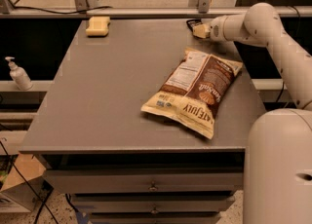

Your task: Move rxbar chocolate near sponge

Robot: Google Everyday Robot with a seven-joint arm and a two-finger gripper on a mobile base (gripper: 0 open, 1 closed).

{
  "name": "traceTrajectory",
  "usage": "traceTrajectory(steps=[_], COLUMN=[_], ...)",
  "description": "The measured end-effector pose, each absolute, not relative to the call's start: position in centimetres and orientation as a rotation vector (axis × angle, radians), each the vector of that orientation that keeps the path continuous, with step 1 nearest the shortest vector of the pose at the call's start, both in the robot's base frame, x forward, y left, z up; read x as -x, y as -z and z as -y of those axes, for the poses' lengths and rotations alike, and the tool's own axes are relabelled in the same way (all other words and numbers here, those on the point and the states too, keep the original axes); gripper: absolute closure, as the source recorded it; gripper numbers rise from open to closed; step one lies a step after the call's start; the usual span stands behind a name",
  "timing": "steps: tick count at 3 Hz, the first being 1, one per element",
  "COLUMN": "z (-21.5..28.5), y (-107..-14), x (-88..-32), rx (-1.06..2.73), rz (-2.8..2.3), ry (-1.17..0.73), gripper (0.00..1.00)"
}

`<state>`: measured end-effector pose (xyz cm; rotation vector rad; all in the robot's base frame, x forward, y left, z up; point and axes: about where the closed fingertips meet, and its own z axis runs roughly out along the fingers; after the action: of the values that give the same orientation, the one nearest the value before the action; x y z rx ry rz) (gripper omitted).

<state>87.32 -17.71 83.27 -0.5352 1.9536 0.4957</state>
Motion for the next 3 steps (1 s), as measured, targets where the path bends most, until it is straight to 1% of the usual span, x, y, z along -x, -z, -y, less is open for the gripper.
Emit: traceTrajectory(steps=[1, 2, 3], z=[17.71, 17.71, 17.52], y=[-83.28, -83.28, -84.2], x=[-87.32, -87.32, -87.29], rx=[0.535, 0.535, 0.541], rz=[-1.953, -1.953, -1.92], ry=[-0.496, -0.496, -0.483], gripper=[0.13, 0.0, 0.0])
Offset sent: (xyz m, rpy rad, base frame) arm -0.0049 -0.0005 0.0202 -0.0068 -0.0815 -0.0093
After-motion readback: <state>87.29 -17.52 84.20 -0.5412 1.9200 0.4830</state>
